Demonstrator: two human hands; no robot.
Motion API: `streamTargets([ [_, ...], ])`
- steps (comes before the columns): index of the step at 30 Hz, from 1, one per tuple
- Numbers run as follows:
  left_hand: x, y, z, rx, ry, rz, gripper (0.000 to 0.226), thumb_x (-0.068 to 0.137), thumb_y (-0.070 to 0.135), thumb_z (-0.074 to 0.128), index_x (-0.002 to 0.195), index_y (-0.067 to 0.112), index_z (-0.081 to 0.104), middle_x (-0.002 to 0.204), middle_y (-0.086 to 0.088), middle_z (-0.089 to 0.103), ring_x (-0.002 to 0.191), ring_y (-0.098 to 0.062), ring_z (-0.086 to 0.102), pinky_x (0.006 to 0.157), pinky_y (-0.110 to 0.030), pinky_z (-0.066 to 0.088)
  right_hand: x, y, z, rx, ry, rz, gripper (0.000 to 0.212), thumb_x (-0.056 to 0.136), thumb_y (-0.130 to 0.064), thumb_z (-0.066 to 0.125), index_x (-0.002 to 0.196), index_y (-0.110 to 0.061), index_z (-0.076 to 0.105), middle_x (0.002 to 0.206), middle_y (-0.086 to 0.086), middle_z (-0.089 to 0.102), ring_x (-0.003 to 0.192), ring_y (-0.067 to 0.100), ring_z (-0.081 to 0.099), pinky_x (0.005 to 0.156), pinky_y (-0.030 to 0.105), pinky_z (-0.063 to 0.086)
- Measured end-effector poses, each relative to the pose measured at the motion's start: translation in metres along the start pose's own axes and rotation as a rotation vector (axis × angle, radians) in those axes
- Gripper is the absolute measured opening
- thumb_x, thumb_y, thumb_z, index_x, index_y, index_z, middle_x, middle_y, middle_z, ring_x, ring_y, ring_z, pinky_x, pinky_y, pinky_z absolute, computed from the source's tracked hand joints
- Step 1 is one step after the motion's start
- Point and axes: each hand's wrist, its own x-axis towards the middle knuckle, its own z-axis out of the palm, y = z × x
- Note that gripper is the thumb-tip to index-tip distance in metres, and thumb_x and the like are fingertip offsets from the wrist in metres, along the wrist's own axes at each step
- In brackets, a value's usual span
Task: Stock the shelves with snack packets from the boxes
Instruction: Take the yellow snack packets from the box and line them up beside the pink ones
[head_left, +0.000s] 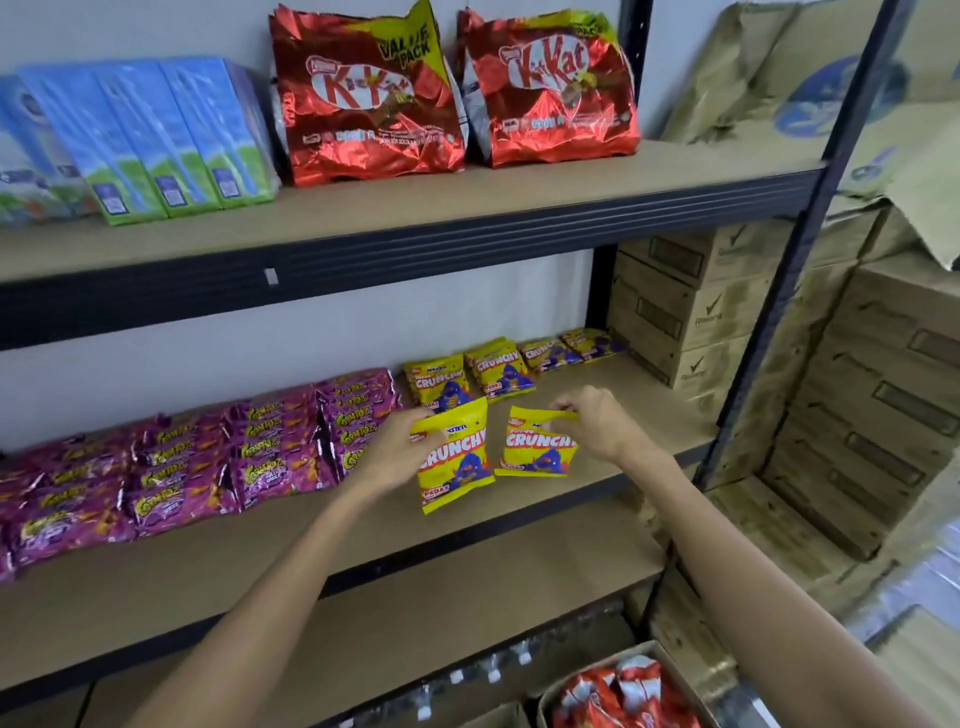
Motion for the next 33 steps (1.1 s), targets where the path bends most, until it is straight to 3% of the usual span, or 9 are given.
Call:
streamTargets([
  [6,0.019,-0.005,0.007,-0.026,0.010,-0.014,0.054,0.089,0.049,0.065,0.131,0.016,0.059,0.132,-0.004,0.062,0.115,-0.020,0.063,0.097,-0.046,0.054,0.017,0.020,0.001,0.070,-0.023,0.025,0.028,0.089,-0.026,0.075,0.115,-0.016,0.072,0.108,0.003,0.070,0.097,0.019,0.065,0.080,0.029,0.047],
  [9,0.022,0.009,0.014,0.014,0.058,-0.006,0.045,0.096,0.029,0.064,0.137,0.010,0.055,0.136,0.003,0.054,0.116,-0.012,0.057,0.093,-0.028,0.051,0.023,0.024,0.001,0.094,-0.021,0.026,0.028,0.088,-0.018,0.076,0.116,-0.016,0.071,0.109,0.000,0.067,0.093,0.011,0.062,0.074,0.020,0.048],
  [13,0.034,0.016,0.025,0.005,0.052,0.004,0.037,0.099,0.021,0.060,0.133,0.009,0.057,0.118,0.007,0.058,0.087,0.002,0.059,0.062,-0.004,0.046,0.031,0.032,-0.002,0.141,-0.016,0.047,0.027,0.082,-0.016,0.080,0.109,-0.016,0.073,0.100,-0.006,0.068,0.096,0.008,0.061,0.086,0.025,0.049],
  [17,0.047,0.024,0.032,0.002,0.079,0.015,0.035,0.099,0.014,0.060,0.132,0.005,0.057,0.115,0.006,0.054,0.098,-0.008,0.055,0.060,0.002,0.040,0.042,0.051,-0.002,0.197,0.038,0.158,0.020,0.082,-0.018,0.081,0.101,-0.017,0.077,0.096,-0.004,0.074,0.090,0.012,0.069,0.076,0.026,0.055],
  [21,0.065,0.026,0.039,-0.003,0.071,0.028,0.035,0.097,0.021,0.063,0.131,0.011,0.060,0.125,0.001,0.061,0.110,-0.014,0.062,0.085,-0.022,0.051,0.048,0.069,-0.005,0.334,0.129,0.213,0.011,0.084,-0.024,0.080,0.084,-0.014,0.076,0.079,-0.004,0.074,0.073,0.010,0.067,0.059,0.019,0.048],
  [24,0.083,0.028,0.048,0.027,0.079,0.064,0.031,0.097,0.019,0.063,0.125,0.006,0.062,0.118,0.002,0.061,0.108,-0.015,0.061,0.082,-0.023,0.049,0.051,0.082,-0.007,0.467,0.157,0.194,0.007,0.087,-0.023,0.077,0.089,-0.017,0.075,0.079,-0.010,0.072,0.069,0.002,0.068,0.056,0.011,0.047],
  [26,0.099,0.027,0.055,0.063,0.063,0.078,0.027,0.096,0.021,0.065,0.118,0.006,0.066,0.114,-0.001,0.066,0.106,-0.017,0.065,0.074,-0.017,0.049,0.057,0.094,-0.006,0.585,0.148,0.193,0.007,0.090,-0.020,0.073,0.096,-0.016,0.074,0.088,-0.005,0.076,0.077,0.007,0.073,0.070,0.025,0.059],
  [29,0.128,0.027,0.066,0.113,0.046,0.078,0.028,0.094,0.023,0.067,0.115,0.004,0.067,0.112,-0.007,0.069,0.097,-0.015,0.065,0.068,-0.010,0.045,0.069,0.112,-0.009,0.723,0.172,0.215,0.005,0.096,-0.017,0.065,0.098,-0.021,0.065,0.099,-0.001,0.076,0.087,0.014,0.075,0.082,0.042,0.061],
  [33,0.169,0.039,0.083,0.134,0.027,0.102,0.041,0.094,0.029,0.068,0.128,0.008,0.063,0.125,-0.005,0.066,0.108,-0.018,0.065,0.084,-0.028,0.056,0.090,0.142,-0.014,0.754,0.234,0.250,0.003,0.101,-0.023,0.058,0.104,-0.022,0.057,0.106,0.003,0.074,0.094,0.018,0.074,0.082,0.046,0.061],
])
